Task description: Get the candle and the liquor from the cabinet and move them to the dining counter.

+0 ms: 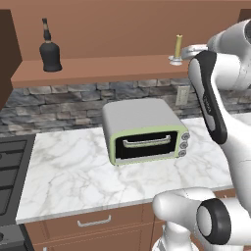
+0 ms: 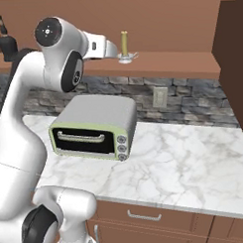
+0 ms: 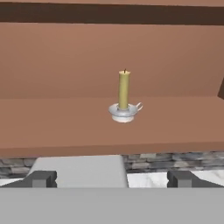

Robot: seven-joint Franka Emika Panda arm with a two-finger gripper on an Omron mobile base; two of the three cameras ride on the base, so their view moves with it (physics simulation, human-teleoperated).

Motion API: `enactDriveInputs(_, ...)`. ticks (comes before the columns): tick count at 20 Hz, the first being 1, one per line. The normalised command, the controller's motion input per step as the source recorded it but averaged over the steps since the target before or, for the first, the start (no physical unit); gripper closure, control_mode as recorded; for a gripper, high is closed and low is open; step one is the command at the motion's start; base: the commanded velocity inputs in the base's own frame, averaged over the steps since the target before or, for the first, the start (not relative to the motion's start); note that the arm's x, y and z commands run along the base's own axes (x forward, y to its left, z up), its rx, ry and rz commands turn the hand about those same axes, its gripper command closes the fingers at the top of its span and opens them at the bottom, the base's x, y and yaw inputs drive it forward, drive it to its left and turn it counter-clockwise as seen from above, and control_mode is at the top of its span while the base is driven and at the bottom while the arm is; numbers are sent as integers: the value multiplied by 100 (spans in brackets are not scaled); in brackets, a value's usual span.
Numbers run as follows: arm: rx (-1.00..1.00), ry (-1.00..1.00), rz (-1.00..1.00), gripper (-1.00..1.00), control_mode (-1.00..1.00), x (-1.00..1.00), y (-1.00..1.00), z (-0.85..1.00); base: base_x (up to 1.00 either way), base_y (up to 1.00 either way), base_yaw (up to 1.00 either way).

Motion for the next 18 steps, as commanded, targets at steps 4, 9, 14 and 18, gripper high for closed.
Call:
enactDriveInputs(4, 2, 0, 0, -100, -100, 37, 0, -14, 0, 0, 0)
enactDriveInputs(9, 3, 0, 0, -100, -100, 38, -9, -9, 0, 0, 0)
enactDriveInputs(14, 3, 0, 0, -100, -100, 31, -25, -2, 0, 0, 0)
enactDriveInputs(18, 2, 0, 0, -100, -100, 27, -25, 0, 0, 0, 0)
